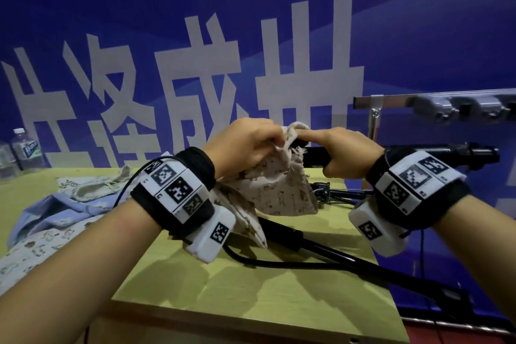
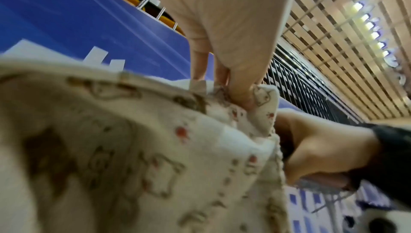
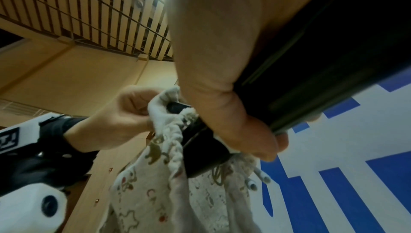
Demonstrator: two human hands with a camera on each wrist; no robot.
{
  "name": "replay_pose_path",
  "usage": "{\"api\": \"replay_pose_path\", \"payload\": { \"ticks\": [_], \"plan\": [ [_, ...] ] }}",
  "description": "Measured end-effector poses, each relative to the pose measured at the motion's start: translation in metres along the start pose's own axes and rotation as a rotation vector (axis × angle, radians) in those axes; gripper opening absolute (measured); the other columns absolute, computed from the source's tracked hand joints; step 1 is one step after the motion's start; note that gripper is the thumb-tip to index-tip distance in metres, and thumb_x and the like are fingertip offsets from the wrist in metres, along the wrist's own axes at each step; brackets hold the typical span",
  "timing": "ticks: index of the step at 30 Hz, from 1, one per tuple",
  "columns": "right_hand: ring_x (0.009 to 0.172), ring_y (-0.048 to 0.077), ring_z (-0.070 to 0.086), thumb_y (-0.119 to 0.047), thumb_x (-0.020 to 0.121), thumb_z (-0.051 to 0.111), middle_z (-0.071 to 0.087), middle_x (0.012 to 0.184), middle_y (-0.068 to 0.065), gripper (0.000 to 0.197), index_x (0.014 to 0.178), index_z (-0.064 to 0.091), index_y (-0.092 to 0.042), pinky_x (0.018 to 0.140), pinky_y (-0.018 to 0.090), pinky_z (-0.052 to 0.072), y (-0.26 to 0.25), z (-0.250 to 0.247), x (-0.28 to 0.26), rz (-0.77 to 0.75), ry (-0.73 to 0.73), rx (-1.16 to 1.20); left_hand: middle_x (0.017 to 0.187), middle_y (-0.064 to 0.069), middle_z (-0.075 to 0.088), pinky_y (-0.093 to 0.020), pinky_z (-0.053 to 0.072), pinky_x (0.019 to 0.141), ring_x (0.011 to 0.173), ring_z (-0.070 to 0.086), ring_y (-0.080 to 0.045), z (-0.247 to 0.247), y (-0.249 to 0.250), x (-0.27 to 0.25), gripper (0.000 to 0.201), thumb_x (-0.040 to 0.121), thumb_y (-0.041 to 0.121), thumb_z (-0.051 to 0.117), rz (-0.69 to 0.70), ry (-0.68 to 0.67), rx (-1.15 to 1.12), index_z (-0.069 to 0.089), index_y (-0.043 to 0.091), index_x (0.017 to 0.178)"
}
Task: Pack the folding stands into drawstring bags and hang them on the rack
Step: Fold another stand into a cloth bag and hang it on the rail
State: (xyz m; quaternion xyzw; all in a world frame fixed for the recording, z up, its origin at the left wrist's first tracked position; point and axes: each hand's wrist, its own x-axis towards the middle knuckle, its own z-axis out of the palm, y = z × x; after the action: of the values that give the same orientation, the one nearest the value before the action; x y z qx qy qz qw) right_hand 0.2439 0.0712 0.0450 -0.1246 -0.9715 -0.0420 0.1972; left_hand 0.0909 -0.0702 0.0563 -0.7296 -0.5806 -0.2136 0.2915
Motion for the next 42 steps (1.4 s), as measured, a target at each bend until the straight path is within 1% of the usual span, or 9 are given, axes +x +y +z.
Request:
{"api": "replay_pose_path", "payload": {
  "ticks": [5,8,15,21,23,26,32,36,42],
  "plan": [
    [0.1,0.023,0.056,-0.029,0.09,0.056,0.061,0.112,0.001,0.034,0.123,0.05,-0.027,0.071,0.028,0.036,-0.004,-0.004,-0.002,0.03,-0.021,0.005,0.086,0.013,0.058,-0.009,0.047,0.075,0.083,0.056,0.007,-0.003,0.019,0.004,0.011,0.084,0.004,0.058,-0.055,0.208,-0.331,0.064,0.0,0.093],
    [0.089,0.025,0.053,-0.028,0.093,0.052,0.061,0.106,0.006,0.01,0.097,0.051,-0.019,0.072,0.028,0.035,-0.011,-0.007,0.0,0.057,-0.053,-0.007,0.111,0.001,0.058,-0.009,0.04,0.089,0.105,0.053,-0.007,0.0,0.032,0.011,0.021,0.086,0.014,0.062,-0.016,-0.005,-0.215,0.058,0.008,0.106],
    [0.083,0.01,0.048,-0.003,0.079,0.065,0.052,0.089,-0.011,0.036,0.112,0.055,-0.015,0.057,0.003,0.033,-0.014,-0.01,-0.001,-0.019,-0.026,0.384,0.126,-0.003,0.048,-0.049,0.019,0.112,0.118,0.048,-0.023,0.015,0.02,0.016,0.078,0.077,0.045,0.066,-0.211,-0.209,0.478,0.013,0.024,0.13],
    [0.095,0.018,0.058,-0.002,0.074,0.072,0.059,0.115,0.006,0.079,0.14,0.029,-0.014,0.078,0.028,0.052,-0.017,-0.007,0.004,-0.007,-0.012,0.518,0.114,-0.008,0.065,-0.061,0.034,0.101,0.115,0.056,-0.025,0.031,0.024,0.02,0.066,0.067,0.059,0.067,-0.13,-0.147,1.019,0.065,0.012,0.114],
    [0.092,0.024,0.061,-0.005,0.074,0.073,0.061,0.111,0.013,0.079,0.136,0.024,-0.009,0.077,0.034,0.054,-0.017,-0.006,0.004,-0.003,-0.002,0.54,0.083,-0.006,0.07,-0.055,0.04,0.099,0.093,0.064,-0.024,0.036,0.029,0.019,0.026,0.076,0.032,0.063,-0.007,-0.067,0.98,0.073,0.011,0.088],
    [0.079,0.029,0.063,-0.005,0.075,0.073,0.063,0.095,0.019,0.075,0.129,0.021,-0.01,0.07,0.039,0.052,-0.017,-0.005,0.005,-0.004,0.017,0.543,0.058,-0.004,0.064,-0.045,0.05,0.091,0.062,0.062,-0.022,0.042,0.03,0.022,0.024,0.078,0.013,0.048,0.02,-0.013,0.917,0.069,0.012,0.065],
    [0.092,0.021,0.06,-0.02,0.077,0.071,0.061,0.107,-0.001,0.064,0.129,0.034,-0.023,0.075,0.035,0.048,0.015,-0.019,-0.006,0.186,0.061,0.163,0.045,0.0,0.055,-0.019,0.038,0.054,0.043,0.052,-0.017,0.023,0.016,0.04,0.034,0.054,0.036,0.083,-0.009,-0.145,0.797,0.056,0.015,0.055],
    [0.087,0.024,0.058,-0.025,0.082,0.062,0.064,0.099,0.003,0.031,0.113,0.054,-0.023,0.07,0.033,0.043,0.045,-0.025,-0.022,0.305,0.156,-0.117,0.044,0.001,0.053,-0.018,0.022,0.051,0.039,0.047,-0.017,0.004,0.006,0.06,0.044,0.048,0.047,0.085,-0.042,-0.141,0.782,0.055,0.016,0.056],
    [0.086,0.032,0.06,-0.031,0.08,0.064,0.062,0.088,0.007,0.033,0.111,0.059,-0.023,0.064,0.031,0.037,0.072,-0.043,-0.056,0.464,0.321,-0.24,0.059,-0.007,0.06,-0.025,0.029,0.051,0.049,0.045,-0.023,0.002,0.022,0.1,0.037,0.071,0.043,0.075,-0.023,-0.137,0.723,0.059,0.01,0.073]
  ]
}}
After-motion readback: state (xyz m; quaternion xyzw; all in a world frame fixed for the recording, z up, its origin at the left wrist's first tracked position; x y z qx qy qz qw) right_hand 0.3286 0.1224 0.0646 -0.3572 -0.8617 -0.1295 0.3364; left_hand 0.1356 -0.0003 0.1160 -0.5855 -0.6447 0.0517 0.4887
